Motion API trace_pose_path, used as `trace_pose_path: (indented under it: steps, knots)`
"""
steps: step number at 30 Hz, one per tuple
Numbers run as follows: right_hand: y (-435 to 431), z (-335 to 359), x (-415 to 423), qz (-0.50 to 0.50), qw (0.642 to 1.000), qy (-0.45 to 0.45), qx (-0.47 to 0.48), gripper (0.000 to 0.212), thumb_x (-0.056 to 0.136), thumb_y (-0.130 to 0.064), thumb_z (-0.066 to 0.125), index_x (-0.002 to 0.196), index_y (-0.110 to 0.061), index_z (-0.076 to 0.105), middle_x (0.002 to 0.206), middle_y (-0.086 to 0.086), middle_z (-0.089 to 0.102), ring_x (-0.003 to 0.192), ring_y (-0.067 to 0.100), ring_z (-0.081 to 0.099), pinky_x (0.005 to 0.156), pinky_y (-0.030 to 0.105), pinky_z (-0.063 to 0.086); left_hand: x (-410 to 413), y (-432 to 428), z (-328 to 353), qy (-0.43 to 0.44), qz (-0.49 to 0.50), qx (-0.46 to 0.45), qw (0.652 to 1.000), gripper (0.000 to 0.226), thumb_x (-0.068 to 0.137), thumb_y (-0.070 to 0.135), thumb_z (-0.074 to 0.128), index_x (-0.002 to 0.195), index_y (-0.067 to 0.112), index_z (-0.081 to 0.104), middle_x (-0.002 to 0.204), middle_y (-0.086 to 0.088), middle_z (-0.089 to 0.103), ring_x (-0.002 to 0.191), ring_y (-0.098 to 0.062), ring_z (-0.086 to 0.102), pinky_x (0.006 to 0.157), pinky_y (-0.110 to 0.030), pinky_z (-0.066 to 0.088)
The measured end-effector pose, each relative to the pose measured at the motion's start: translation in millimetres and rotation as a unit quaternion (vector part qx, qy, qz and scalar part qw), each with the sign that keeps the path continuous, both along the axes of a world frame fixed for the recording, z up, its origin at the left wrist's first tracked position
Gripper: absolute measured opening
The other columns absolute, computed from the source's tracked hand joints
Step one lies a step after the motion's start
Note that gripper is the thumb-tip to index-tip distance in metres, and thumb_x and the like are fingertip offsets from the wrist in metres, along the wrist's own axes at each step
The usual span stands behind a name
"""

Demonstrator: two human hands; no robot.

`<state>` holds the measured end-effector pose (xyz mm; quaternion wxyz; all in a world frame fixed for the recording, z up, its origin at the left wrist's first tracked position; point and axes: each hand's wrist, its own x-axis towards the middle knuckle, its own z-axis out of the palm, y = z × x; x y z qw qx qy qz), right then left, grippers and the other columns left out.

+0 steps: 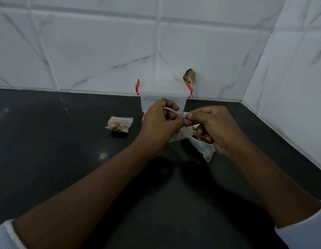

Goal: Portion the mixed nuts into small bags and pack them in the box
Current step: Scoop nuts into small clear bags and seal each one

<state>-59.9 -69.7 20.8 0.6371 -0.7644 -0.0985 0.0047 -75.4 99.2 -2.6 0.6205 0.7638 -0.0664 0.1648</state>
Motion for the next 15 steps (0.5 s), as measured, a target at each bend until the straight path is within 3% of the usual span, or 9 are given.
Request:
trace_pose_path:
  steps: [3,5,7,11,13,15]
  knots:
    - [-2.2,-1.7,1.7,-0.016,0.992,-0.075,-0.099,0.014,0.093,-0.010,0.067,0.089,-0.012,0.081,0.077,0.007,0.076,0.044,0.014,0.052,0.042,0.025,0.041,1.2,0.6,0.1,0.007,-0.002,-0.021,1.000,0.029,0.085,0.007,0.079,0.107,0.015,0.062,0.084,-0.005,0.076,0.078,-0.016,0.075,0.071,-0.033,0.062]
    - [-3.4,-2.2,3.2,-0.015,0.961,-0.159,-0.227,0.017,0.094,-0.012,0.067,0.095,-0.021,0.082,0.073,-0.001,0.075,0.044,0.011,0.059,0.044,0.023,0.050,1.5,0.8,0.1,0.004,-0.003,-0.036,0.999,0.027,0.086,0.004,0.077,0.106,0.014,0.062,0.083,-0.008,0.076,0.077,-0.019,0.075,0.071,-0.033,0.062]
    - [-3.6,-3.6,3.6,0.008,0.935,-0.203,-0.292,0.020,0.094,-0.011,0.066,0.101,-0.022,0.081,0.069,-0.005,0.074,0.046,0.005,0.062,0.048,0.023,0.055,1.1,-0.1,0.3,0.005,-0.002,-0.039,0.999,0.026,0.087,0.003,0.076,0.106,0.013,0.062,0.083,-0.009,0.076,0.077,-0.021,0.075,0.072,-0.036,0.063]
    - [-5.2,-4.5,6.9,0.011,0.960,-0.162,-0.229,0.019,0.092,-0.006,0.067,0.099,-0.016,0.081,0.056,-0.006,0.068,0.041,0.003,0.056,0.046,0.021,0.049,-0.9,1.0,0.9,-0.017,-0.028,-0.013,0.999,0.024,0.089,0.004,0.069,0.110,0.016,0.064,0.101,-0.005,0.073,0.095,-0.020,0.070,0.084,-0.039,0.060]
    - [-4.1,-4.3,8.5,0.010,0.983,-0.105,-0.150,0.018,0.092,-0.002,0.066,0.101,-0.011,0.079,0.051,-0.005,0.063,0.037,0.005,0.049,0.041,0.017,0.041,-1.7,6.2,-0.9,-0.062,-0.037,0.120,0.990,0.038,0.086,0.025,0.068,0.123,0.023,0.059,0.124,0.005,0.061,0.116,-0.016,0.056,0.093,-0.035,0.051]
    - [-1.7,-4.1,7.1,0.024,0.993,-0.074,-0.084,0.018,0.093,0.001,0.065,0.103,-0.007,0.078,0.060,0.011,0.064,0.039,0.010,0.043,0.040,0.018,0.035,-0.7,11.3,-5.5,-0.091,-0.017,0.331,0.939,0.073,0.078,0.056,0.065,0.144,0.033,0.044,0.147,0.011,0.040,0.139,-0.015,0.032,0.107,-0.038,0.030]
